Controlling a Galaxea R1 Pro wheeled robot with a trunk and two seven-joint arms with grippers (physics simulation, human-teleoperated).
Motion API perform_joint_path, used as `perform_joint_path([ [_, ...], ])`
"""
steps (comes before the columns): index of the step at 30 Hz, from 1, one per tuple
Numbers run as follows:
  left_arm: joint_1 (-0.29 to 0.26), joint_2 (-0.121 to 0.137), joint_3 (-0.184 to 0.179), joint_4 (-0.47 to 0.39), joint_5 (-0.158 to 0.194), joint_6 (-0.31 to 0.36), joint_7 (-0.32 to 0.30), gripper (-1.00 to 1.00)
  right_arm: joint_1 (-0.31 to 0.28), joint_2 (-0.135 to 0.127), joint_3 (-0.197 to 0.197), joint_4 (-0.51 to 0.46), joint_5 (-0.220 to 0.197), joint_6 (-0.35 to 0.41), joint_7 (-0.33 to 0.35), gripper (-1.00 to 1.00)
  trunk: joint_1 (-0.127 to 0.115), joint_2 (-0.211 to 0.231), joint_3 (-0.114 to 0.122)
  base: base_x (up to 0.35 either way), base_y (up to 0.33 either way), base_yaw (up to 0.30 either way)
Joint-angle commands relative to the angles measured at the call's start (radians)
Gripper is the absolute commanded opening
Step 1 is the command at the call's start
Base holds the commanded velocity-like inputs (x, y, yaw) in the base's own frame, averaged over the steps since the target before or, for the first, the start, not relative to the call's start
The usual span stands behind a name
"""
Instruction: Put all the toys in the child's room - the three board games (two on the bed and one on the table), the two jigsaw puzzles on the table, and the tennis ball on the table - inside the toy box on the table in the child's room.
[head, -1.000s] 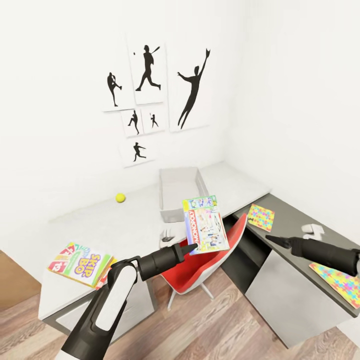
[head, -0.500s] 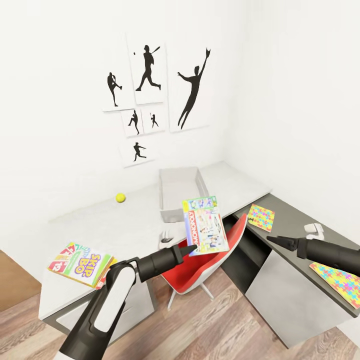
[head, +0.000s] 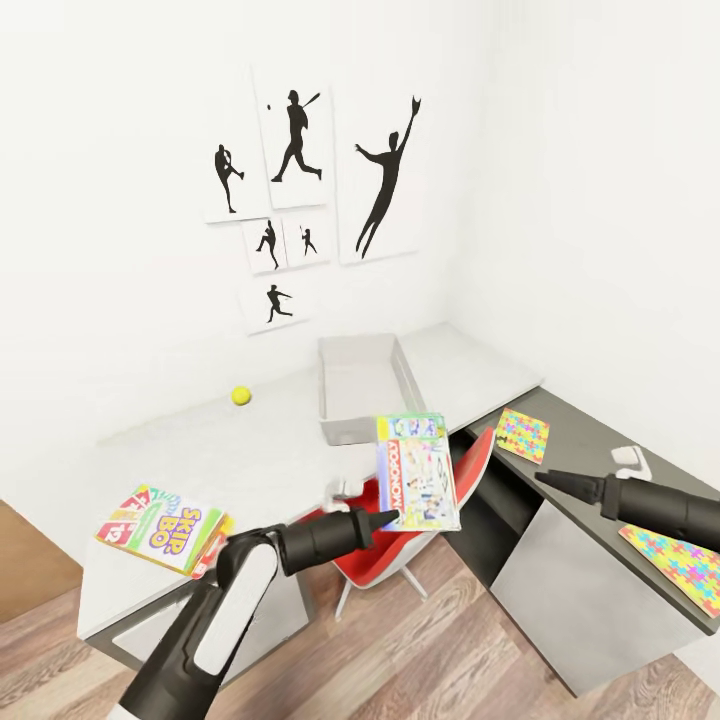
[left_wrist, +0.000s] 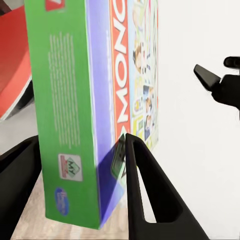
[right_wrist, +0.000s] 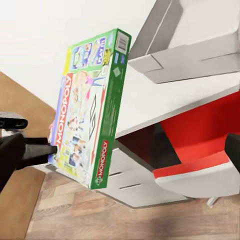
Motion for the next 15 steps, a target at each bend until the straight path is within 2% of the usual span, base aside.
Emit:
perform_joint_path([
  [1,-0.001,-0.001,-0.008,0.000,-0.011,0.006,-0.001,-1.00,-0.001,0.000,-0.001,0.000,0.001,0.003,0.011,1.00,0.001,-0.002,-0.002,0.000,0.000,0.000],
  [6,-0.001,-0.002,-0.031,0.001,-0.051,0.005,-0.001,-1.00,0.011,0.000,-0.001,0.000,-0.005,0.003,0.028,1.00,0.001,-0.002,-0.002,0.000,0.000,0.000],
  [11,-0.001,-0.003,-0.041,0.007,-0.064,0.004,-0.001,-1.00,0.016,0.000,-0.001,0.000,-0.008,0.003,0.034,1.00,0.001,-0.002,-0.002,0.000,0.000,0.000],
  [15,-0.002,-0.004,-0.073,0.019,-0.069,-0.009,-0.001,-1.00,0.018,0.000,0.002,0.000,-0.009,0.003,0.036,1.00,0.001,-0.002,-0.002,0.000,0.000,0.000],
])
